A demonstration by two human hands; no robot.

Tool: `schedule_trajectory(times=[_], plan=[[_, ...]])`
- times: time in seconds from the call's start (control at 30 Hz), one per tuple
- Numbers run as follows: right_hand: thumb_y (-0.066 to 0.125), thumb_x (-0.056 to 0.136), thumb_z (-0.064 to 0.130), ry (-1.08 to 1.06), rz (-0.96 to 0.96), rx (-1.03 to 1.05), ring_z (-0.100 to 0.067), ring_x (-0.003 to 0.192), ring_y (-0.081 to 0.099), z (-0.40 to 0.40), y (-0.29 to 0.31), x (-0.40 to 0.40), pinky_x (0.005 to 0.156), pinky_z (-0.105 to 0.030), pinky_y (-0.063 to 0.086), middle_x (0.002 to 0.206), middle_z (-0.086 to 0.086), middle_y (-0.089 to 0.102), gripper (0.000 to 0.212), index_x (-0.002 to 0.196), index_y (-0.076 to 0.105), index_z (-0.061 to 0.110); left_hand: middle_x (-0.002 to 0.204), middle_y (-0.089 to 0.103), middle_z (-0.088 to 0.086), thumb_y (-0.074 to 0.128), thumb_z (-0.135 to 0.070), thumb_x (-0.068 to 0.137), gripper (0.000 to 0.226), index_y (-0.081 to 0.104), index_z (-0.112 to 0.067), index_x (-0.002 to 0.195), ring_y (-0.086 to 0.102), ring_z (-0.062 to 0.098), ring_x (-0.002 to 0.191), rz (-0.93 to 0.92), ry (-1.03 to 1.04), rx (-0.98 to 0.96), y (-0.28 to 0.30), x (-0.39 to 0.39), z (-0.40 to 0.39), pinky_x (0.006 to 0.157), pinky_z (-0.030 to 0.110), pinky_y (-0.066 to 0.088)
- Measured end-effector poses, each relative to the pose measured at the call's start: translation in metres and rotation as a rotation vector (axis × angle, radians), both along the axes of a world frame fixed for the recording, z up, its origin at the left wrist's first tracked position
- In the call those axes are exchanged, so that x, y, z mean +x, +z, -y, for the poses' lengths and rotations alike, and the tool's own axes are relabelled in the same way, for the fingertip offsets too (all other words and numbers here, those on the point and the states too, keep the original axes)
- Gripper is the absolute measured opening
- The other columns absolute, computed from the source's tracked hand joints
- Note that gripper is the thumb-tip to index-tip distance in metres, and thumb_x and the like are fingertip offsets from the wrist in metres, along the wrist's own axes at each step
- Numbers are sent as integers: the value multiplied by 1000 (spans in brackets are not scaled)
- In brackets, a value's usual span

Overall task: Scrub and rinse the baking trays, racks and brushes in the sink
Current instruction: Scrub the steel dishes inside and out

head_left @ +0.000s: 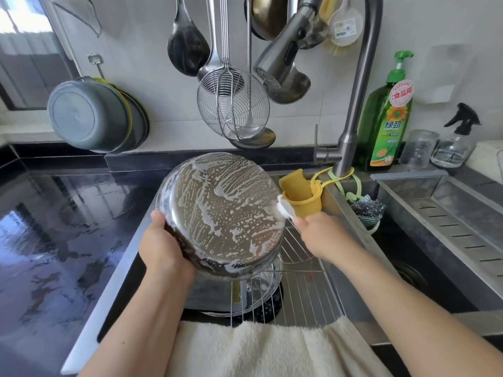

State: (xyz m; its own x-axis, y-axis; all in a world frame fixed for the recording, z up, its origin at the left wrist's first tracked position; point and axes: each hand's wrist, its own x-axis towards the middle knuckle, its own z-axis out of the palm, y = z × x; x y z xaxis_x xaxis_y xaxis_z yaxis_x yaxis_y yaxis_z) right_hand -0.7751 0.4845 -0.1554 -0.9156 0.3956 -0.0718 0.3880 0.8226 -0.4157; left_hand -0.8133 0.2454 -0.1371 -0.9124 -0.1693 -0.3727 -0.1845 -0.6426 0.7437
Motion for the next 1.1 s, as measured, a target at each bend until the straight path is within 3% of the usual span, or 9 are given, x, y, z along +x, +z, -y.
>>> schedule_trajectory(times=[0.1, 0.23, 0.33, 0.43, 0.5, 0.6, 0.77, 0.9, 1.1], plan=[[31, 109, 46, 68, -12, 2, -20, 64, 52, 8, -5, 3, 51, -34, 31, 71, -6, 56, 55, 70, 52, 14, 101, 80, 0, 49, -47, 107, 34, 72, -22, 104, 76, 22, 96, 13, 34, 3, -2, -2, 1, 89, 43, 59], [29, 109, 46, 58, 7, 14, -24, 70, 50, 12, 2, 4, 57, -35, 32, 75, -7, 54, 53, 70, 47, 16, 78, 78, -7, 50, -45, 107, 32, 70, -22, 96, 74, 17, 85, 29, 76, 16, 2, -1, 0, 79, 37, 59], [30, 109, 47, 35, 25, -17, -21, 68, 51, 9, -7, 5, 53, -32, 34, 77, -7, 56, 52, 74, 51, 14, 86, 78, -6, 49, -46, 107, 33, 70, -23, 96, 74, 16, 85, 14, 74, 12, 5, 0, -1, 77, 35, 58], [30, 109, 45, 59, 89, -100, -31, 89, 62, 18, -14, 2, 73, -34, 47, 97, -15, 67, 54, 97, 65, 5, 94, 77, -4, 48, -48, 107, 34, 69, -23, 98, 74, 16, 87, 8, 88, 13, 2, -2, 0, 79, 36, 58], [28, 110, 39, 32, 85, -173, -32, 96, 60, 15, -9, 0, 83, -37, 48, 108, -18, 65, 51, 107, 63, 3, 95, 77, -4, 49, -48, 107, 34, 68, -24, 96, 73, 16, 87, -6, 84, 9, 3, -3, 1, 79, 37, 58], [32, 109, 36, -26, 4, -330, -27, 85, 51, 6, -6, -3, 80, -37, 47, 95, -17, 55, 39, 97, 56, 8, 94, 81, -2, 49, -49, 107, 36, 73, -23, 100, 78, 19, 85, -65, -8, -27, 2, -3, -1, 77, 37, 58], [31, 109, 44, -248, -75, -492, -18, 55, 36, -3, -3, -7, 49, -28, 26, 74, -4, 44, 41, 93, 52, 12, 99, 81, 3, 55, -51, 103, 42, 79, -18, 102, 78, 25, 94, -179, -159, -187, 6, 4, -9, 90, 41, 57], [30, 108, 48, -316, -217, -620, -18, 53, 38, -9, 2, -7, 49, -28, 28, 67, -2, 46, 48, 81, 52, 15, 107, 80, 7, 55, -54, 101, 45, 82, -18, 98, 76, 30, 104, -240, -202, -227, 3, 3, -8, 104, 52, 53], [28, 109, 41, -222, -317, -463, -24, 67, 45, -13, 6, -6, 68, -39, 35, 70, -7, 50, 53, 70, 51, 14, 111, 78, 11, 54, -54, 101, 47, 80, -15, 107, 74, 34, 108, -256, -211, -224, 3, 4, -7, 106, 56, 51]])
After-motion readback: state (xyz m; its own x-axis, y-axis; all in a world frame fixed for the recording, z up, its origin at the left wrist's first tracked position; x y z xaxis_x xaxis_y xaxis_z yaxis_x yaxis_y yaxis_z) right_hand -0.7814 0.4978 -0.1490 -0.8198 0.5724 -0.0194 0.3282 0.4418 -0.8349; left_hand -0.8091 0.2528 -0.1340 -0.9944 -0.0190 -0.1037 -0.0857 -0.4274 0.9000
